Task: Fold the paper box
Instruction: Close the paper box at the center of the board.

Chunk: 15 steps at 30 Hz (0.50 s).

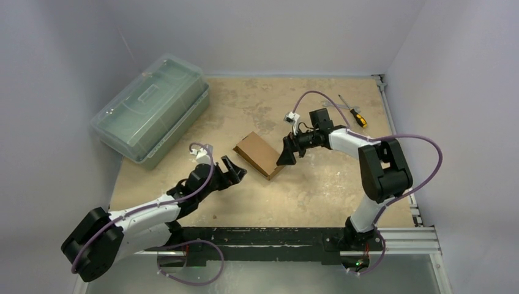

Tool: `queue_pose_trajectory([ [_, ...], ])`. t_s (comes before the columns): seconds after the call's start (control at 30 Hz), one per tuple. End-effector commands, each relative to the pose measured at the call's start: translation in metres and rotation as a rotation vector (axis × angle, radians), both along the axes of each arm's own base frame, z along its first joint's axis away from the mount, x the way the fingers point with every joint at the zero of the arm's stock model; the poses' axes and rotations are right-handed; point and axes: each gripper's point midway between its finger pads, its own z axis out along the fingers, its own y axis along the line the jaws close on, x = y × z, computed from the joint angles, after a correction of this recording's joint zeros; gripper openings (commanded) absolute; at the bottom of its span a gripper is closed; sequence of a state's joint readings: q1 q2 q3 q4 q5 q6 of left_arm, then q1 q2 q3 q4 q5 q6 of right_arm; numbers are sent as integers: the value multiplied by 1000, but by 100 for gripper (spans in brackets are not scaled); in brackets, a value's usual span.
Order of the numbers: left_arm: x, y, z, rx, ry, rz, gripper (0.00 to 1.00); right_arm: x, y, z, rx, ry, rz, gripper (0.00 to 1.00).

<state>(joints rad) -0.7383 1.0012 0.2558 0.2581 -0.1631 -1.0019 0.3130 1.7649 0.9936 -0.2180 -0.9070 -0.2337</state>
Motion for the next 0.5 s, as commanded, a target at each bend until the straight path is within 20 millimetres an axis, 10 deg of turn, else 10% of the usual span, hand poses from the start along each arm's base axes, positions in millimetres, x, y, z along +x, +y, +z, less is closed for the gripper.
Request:
queue_pose_trajectory([
  [0.0,30,6,29,-155,-90,110,94,14,-1,45,42,-161,27,97],
  [0.47,90,-7,7,-273,51,122,89,5,-14,74,15,-341,134,99],
])
